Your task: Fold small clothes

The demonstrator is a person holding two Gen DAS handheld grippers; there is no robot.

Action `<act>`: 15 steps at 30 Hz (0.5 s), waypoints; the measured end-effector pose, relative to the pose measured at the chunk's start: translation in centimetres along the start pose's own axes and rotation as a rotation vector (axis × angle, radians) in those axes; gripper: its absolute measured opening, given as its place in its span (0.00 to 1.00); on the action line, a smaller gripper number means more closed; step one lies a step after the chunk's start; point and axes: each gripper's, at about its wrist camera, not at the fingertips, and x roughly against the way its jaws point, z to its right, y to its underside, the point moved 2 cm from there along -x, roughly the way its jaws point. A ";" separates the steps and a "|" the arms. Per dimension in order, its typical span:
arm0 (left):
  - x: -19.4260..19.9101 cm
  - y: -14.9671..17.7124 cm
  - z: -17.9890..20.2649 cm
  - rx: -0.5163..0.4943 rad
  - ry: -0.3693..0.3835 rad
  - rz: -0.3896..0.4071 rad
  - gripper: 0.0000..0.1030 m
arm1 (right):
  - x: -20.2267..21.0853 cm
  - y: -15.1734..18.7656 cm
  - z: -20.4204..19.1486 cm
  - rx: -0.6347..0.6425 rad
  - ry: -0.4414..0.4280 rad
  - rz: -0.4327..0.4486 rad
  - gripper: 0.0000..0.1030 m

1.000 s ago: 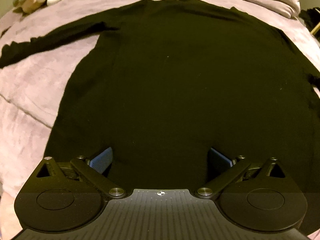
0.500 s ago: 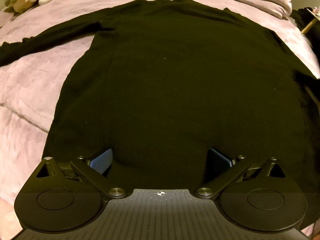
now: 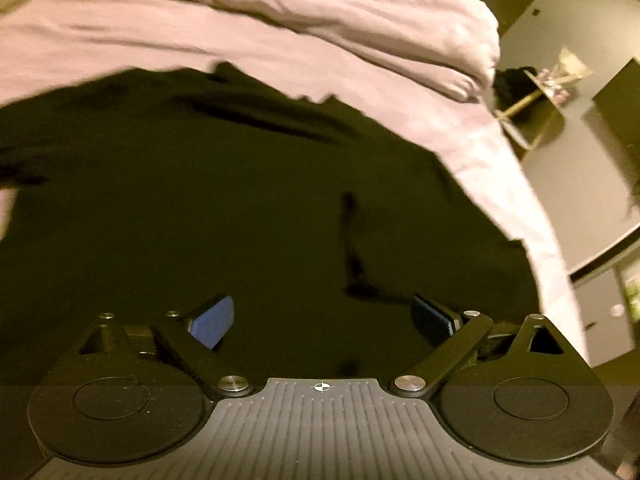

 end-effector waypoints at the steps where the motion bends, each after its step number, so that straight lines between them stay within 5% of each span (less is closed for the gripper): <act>1: -1.1 -0.4 0.4 0.022 0.019 -0.015 0.86 | 0.2 0.6 0.4 -0.021 0.001 -0.007 0.57; 8: -6.4 -2.0 1.5 0.075 0.043 -0.080 0.74 | 1.0 2.7 2.1 -0.082 -0.032 -0.007 0.57; 15: -6.9 -2.4 0.8 0.124 0.070 -0.096 0.29 | 0.4 2.4 2.7 -0.121 -0.054 -0.004 0.58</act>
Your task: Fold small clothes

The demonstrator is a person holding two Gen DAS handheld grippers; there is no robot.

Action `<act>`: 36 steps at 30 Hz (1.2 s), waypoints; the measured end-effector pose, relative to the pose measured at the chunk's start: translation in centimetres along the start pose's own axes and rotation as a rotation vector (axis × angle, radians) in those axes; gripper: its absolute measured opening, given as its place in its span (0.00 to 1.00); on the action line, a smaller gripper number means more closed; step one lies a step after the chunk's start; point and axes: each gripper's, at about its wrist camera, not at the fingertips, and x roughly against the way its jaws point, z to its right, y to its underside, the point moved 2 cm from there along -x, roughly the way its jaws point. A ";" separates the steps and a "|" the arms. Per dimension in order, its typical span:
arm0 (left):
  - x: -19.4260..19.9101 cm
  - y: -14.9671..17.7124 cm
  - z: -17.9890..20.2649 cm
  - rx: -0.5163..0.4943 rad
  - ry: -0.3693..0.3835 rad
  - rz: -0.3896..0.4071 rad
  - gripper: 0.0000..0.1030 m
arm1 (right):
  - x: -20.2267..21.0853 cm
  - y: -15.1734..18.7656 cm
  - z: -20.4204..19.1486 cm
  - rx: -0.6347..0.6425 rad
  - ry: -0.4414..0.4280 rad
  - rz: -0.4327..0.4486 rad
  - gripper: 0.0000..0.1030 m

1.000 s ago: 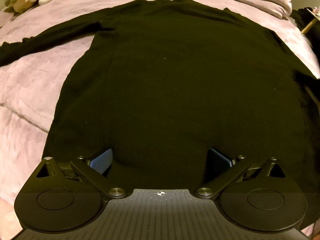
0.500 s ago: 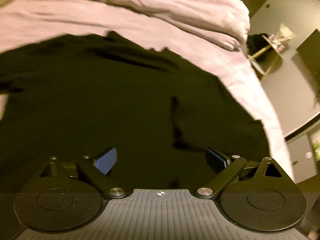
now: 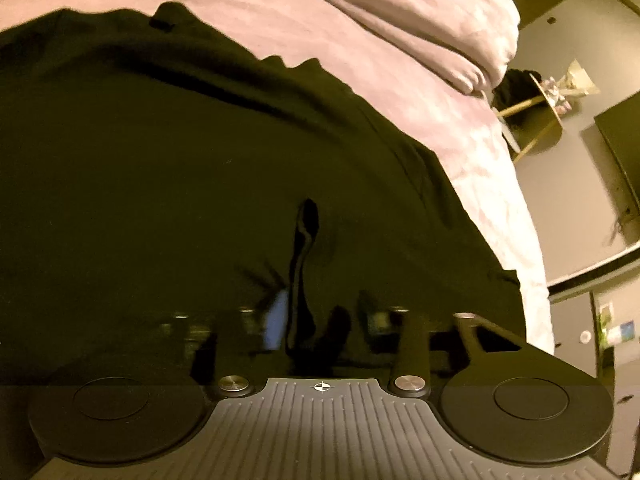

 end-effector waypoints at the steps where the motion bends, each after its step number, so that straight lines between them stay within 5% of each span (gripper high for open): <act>1: -0.1 0.0 -0.2 0.003 0.000 -0.002 0.27 | 0.0 0.0 -0.1 0.001 0.001 0.002 0.59; 3: 0.0 0.1 -0.5 0.008 -0.004 -0.005 0.17 | 0.1 0.1 -0.2 0.000 0.002 0.001 0.61; 10: -0.2 -0.5 -1.0 0.023 0.006 0.001 0.06 | 0.1 0.3 -0.5 0.009 0.013 0.001 0.62; 21: 4.7 -3.5 -1.1 -0.037 0.060 0.132 0.04 | 0.0 0.1 -0.9 0.019 0.033 -0.010 0.63; 25: 8.4 -6.2 -4.2 -0.036 -0.043 0.247 0.04 | 0.0 0.0 -0.8 0.016 0.033 -0.012 0.63; 29: 10.4 -7.4 -8.5 -0.001 -0.174 0.273 0.04 | 0.0 -0.7 -0.9 -0.009 0.026 -0.013 0.66; 36: 12.7 -8.0 -12.9 0.088 -0.234 0.332 0.04 | -1.7 -4.4 -1.7 -0.084 -0.045 0.049 0.71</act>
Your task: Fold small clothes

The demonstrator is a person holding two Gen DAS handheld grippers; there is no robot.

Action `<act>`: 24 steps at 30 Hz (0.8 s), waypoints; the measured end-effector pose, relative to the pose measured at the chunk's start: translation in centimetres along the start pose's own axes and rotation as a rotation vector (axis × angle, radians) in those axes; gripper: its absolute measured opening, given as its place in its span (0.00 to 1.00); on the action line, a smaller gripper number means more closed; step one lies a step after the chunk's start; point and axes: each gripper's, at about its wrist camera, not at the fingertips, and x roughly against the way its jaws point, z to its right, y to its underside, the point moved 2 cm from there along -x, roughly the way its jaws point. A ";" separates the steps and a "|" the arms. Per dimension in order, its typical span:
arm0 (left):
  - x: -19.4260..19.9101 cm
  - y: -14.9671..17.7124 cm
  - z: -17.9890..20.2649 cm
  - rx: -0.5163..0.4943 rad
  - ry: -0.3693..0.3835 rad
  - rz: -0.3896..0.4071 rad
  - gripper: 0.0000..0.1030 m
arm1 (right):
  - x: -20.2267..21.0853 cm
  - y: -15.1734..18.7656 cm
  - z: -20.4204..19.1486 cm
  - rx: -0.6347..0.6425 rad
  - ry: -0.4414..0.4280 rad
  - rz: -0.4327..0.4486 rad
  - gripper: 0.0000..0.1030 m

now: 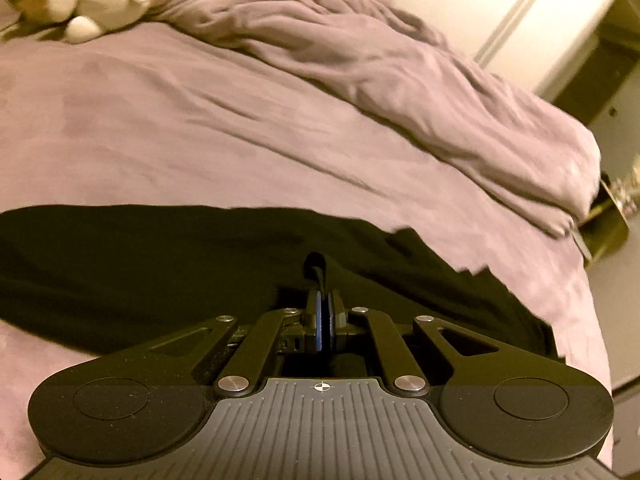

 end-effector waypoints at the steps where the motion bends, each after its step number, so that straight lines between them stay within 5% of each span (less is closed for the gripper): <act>1: 0.0 -0.1 -0.4 0.018 0.007 0.000 0.04 | -0.8 -0.5 -0.2 -0.015 -0.007 0.001 0.71; 7: -0.2 -0.4 -1.7 0.021 0.009 -0.008 0.04 | -5.5 -2.8 0.9 -0.195 -0.058 0.003 0.71; 13: -0.1 -0.9 -3.0 0.047 0.004 0.014 0.04 | -7.0 -4.1 4.4 -0.436 -0.023 0.111 0.60; 15: -0.2 -1.0 -3.6 0.073 0.006 0.014 0.04 | -7.1 -4.6 4.8 -0.453 0.001 0.142 0.54; 18: -0.7 -0.7 -3.7 0.065 0.002 -0.005 0.04 | -7.9 -4.8 5.1 -0.442 0.048 0.124 0.31; 20: -1.1 -0.3 -3.3 0.048 -0.003 -0.016 0.04 | -8.4 -5.2 4.8 -0.381 0.098 0.101 0.07; 24: -1.9 0.6 -2.3 0.033 0.044 -0.036 0.05 | -6.6 -5.9 6.4 -0.447 0.045 0.233 0.05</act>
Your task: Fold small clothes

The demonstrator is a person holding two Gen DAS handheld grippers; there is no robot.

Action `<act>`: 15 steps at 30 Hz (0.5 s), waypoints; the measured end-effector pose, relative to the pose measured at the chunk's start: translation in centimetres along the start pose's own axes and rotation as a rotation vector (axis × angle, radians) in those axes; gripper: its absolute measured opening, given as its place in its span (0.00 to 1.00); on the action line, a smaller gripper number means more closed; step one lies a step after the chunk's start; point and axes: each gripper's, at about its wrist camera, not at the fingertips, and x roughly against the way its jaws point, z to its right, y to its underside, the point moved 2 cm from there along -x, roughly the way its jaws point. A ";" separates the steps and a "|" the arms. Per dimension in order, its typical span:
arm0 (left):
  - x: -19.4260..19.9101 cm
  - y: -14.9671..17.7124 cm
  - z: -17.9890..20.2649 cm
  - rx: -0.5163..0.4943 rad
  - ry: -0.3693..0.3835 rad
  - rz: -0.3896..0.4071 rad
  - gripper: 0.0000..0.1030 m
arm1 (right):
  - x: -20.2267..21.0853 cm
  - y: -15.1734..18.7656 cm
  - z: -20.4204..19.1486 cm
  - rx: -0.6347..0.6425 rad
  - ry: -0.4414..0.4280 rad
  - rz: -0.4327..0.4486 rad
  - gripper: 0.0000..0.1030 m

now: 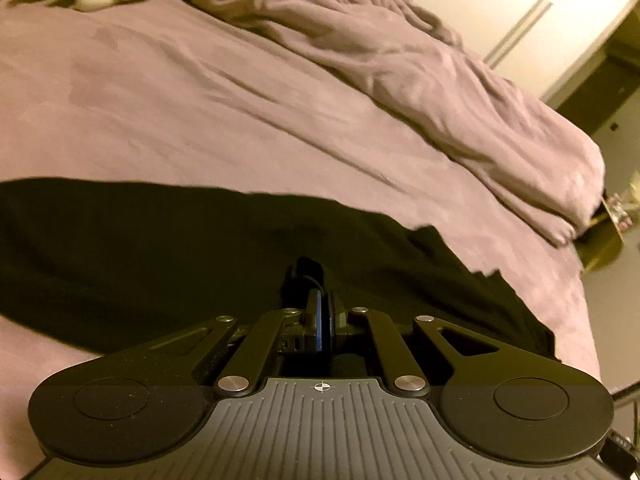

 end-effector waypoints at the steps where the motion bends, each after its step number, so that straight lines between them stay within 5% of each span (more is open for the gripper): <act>1: -0.4 0.3 0.3 -0.015 0.007 -0.011 0.05 | 0.5 -0.4 0.8 -0.043 -0.008 0.034 0.04; 6: -2.2 1.2 0.2 -0.032 -0.032 -0.044 0.05 | 0.4 0.5 1.8 -0.001 0.045 -0.007 0.05; 10: -2.5 1.1 -0.2 -0.011 -0.028 -0.048 0.05 | 1.0 0.7 0.9 0.063 0.021 -0.004 0.21; 15: -1.7 0.0 0.4 -0.047 -0.032 0.003 0.05 | 1.1 0.7 -0.5 0.148 0.059 0.004 0.20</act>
